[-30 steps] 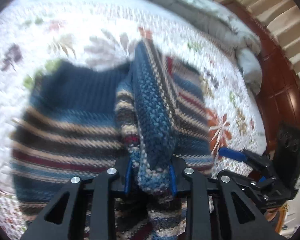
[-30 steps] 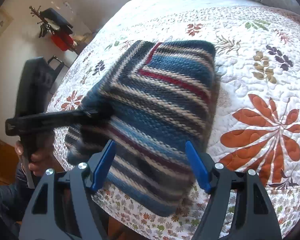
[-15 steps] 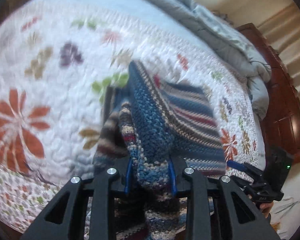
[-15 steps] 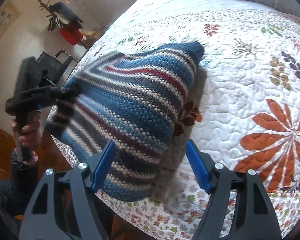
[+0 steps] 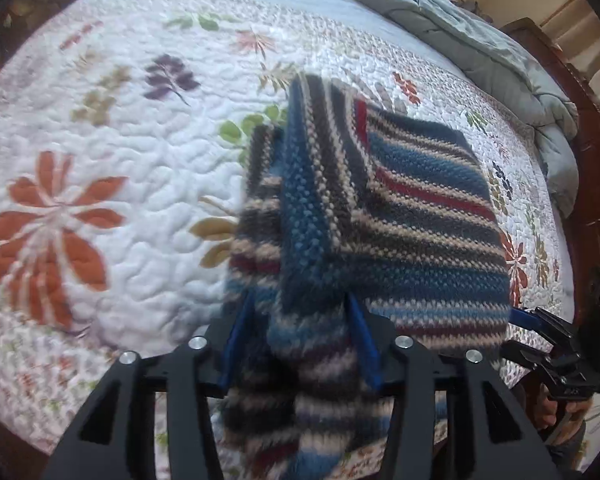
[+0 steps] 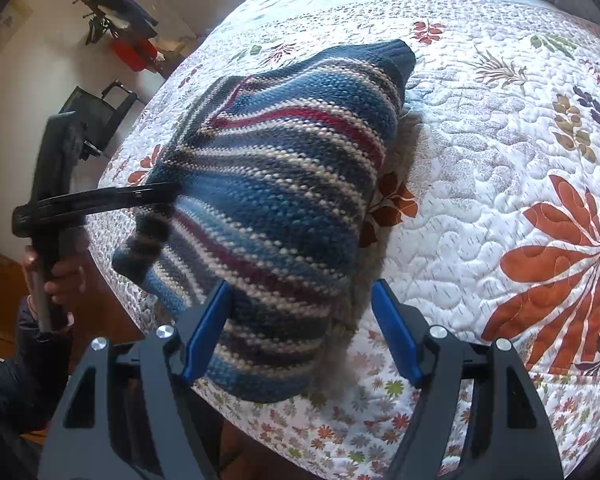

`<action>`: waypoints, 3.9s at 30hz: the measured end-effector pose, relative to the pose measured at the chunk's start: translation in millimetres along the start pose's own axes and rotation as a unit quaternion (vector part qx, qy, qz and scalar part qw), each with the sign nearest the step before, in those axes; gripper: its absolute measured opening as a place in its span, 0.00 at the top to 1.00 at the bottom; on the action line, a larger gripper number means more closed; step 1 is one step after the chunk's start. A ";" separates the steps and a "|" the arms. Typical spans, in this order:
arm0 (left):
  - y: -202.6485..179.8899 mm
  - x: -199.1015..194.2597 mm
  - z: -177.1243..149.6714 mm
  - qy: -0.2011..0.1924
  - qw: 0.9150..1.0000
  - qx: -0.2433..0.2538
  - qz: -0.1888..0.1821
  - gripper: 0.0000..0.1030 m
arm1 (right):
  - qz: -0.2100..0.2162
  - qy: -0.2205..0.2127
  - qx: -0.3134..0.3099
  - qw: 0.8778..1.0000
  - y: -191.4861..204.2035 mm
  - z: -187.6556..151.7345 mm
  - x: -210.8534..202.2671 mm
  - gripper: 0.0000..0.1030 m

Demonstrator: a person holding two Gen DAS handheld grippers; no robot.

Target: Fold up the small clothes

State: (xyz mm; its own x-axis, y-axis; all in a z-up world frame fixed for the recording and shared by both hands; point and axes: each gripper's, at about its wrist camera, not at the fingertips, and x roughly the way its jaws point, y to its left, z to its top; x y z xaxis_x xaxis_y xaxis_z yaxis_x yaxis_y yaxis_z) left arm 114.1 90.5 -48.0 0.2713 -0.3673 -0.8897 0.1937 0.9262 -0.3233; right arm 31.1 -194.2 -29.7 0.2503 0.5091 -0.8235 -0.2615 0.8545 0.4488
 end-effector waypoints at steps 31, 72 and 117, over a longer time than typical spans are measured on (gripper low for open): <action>13.6 18.5 -53.1 0.052 0.998 0.011 0.025 0.89 | -0.002 0.051 0.008 0.999 16.0 -23.0 25.4 0.28; -13.3 28.4 37.5 0.013 0.998 0.047 0.049 0.27 | 0.019 0.023 0.074 0.997 -30.1 53.7 31.4 0.13; -88.5 77.9 65.5 0.037 0.976 0.024 -0.213 0.56 | 0.057 -0.018 0.033 0.998 -64.5 60.0 -36.0 0.46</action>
State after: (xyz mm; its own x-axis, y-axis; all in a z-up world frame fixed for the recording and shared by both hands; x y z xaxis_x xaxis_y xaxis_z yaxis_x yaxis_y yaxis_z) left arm 179.8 -25.7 -67.6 0.0890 -0.7093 -0.6992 0.3183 0.6855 -0.6549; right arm 94.9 -261.4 -8.2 0.2565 0.6050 -0.7538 -0.2274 0.7958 0.5613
